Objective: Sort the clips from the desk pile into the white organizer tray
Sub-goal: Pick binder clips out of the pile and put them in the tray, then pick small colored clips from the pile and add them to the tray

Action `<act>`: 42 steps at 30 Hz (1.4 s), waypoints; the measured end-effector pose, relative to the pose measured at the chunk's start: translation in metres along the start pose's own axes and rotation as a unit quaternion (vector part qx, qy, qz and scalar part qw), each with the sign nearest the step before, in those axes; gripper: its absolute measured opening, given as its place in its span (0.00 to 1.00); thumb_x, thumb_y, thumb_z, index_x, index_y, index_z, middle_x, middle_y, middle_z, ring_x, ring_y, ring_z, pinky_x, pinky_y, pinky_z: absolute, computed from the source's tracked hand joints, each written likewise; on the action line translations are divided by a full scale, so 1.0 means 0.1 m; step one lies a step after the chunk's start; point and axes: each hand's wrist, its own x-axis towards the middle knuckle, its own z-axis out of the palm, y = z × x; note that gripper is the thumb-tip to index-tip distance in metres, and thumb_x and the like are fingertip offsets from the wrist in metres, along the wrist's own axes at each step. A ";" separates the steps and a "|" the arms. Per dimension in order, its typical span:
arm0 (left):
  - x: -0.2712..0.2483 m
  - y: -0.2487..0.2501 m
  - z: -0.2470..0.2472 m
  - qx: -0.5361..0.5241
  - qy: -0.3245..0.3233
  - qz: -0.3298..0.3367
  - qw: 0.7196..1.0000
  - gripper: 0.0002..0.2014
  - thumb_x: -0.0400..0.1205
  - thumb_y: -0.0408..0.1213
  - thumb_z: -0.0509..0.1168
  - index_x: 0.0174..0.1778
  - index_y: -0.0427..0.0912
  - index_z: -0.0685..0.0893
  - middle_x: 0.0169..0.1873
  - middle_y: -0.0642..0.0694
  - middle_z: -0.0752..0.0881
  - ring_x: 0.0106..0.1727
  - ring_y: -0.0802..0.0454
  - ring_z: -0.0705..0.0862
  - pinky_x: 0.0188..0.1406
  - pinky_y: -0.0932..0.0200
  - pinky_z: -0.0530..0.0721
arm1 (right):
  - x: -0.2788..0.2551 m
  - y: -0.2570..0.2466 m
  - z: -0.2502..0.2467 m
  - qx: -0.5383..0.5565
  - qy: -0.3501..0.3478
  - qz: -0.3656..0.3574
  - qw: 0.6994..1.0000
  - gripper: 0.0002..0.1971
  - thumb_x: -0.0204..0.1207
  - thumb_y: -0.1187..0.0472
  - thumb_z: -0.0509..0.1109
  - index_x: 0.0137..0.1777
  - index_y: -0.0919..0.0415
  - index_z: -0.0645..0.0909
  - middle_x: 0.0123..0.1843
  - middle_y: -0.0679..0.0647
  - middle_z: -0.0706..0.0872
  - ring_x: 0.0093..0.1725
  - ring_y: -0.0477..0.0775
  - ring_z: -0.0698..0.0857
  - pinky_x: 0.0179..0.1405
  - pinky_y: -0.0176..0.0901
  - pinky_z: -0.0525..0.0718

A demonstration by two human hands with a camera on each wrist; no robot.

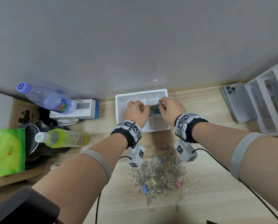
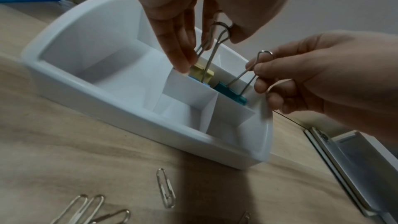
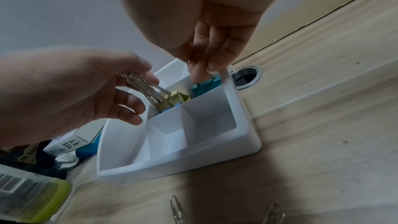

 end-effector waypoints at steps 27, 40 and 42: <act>-1.25 -0.60 -0.26 0.033 -0.194 -0.183 0.963 0.14 0.78 0.47 0.71 0.39 0.38 0.83 0.35 0.43 0.85 0.34 0.46 0.83 0.47 0.52 0.89 | -1.00 0.11 -0.01 -0.002 -0.129 0.031 0.991 0.08 0.75 0.65 0.67 0.53 0.55 0.82 0.51 0.52 0.86 0.48 0.53 0.86 0.51 0.48 0.87; -2.19 -1.21 0.34 -0.003 -0.201 -0.117 0.973 0.11 0.70 0.37 0.78 0.43 0.49 0.83 0.35 0.46 0.87 0.33 0.51 0.83 0.37 0.56 0.87 | -1.66 0.28 0.69 -0.083 -0.137 -0.008 0.987 0.06 0.78 0.52 0.69 0.51 0.50 0.85 0.42 0.45 0.87 0.38 0.48 0.85 0.35 0.38 0.79; -2.24 -1.24 0.38 -0.007 -0.192 -0.109 0.975 0.11 0.71 0.38 0.77 0.46 0.50 0.84 0.34 0.47 0.88 0.33 0.53 0.83 0.34 0.59 0.84 | -1.70 0.28 0.70 -0.094 -0.147 0.000 0.985 0.08 0.80 0.54 0.67 0.46 0.52 0.87 0.38 0.38 0.83 0.35 0.46 0.83 0.36 0.37 0.77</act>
